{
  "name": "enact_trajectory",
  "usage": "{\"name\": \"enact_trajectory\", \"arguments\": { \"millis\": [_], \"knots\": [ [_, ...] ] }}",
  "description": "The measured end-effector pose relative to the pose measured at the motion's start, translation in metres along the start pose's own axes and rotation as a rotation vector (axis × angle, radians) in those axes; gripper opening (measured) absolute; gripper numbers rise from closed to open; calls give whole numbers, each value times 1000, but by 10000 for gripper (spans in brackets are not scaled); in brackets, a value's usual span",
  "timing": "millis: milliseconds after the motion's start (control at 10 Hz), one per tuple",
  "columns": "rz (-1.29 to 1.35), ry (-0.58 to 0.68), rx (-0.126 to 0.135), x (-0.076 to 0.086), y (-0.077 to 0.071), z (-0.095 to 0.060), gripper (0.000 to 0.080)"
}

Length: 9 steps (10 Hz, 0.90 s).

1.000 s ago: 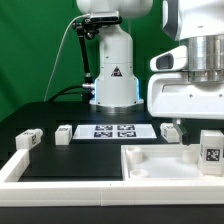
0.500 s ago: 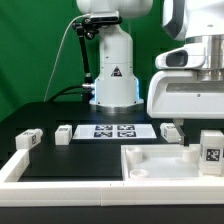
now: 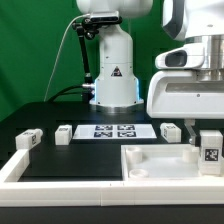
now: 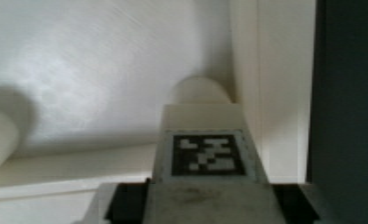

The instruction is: Assemble one leg

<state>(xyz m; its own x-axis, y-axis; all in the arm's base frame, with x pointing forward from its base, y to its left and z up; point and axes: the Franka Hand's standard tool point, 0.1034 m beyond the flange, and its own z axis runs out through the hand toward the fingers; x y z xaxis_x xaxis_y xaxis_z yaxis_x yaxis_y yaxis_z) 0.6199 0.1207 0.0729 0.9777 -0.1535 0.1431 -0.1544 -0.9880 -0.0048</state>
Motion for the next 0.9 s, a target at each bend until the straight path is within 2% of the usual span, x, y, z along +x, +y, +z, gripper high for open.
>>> {"name": "enact_trajectory", "arguments": {
  "millis": [400,600,800,900],
  "knots": [
    [557,27,28,-4,1,1,288],
    [822,38,63,-5,0,1,290],
    [1063,37,76,-6,-3,2,290],
    [1193,26,91,-5,-2,2,290]
  ]
}}
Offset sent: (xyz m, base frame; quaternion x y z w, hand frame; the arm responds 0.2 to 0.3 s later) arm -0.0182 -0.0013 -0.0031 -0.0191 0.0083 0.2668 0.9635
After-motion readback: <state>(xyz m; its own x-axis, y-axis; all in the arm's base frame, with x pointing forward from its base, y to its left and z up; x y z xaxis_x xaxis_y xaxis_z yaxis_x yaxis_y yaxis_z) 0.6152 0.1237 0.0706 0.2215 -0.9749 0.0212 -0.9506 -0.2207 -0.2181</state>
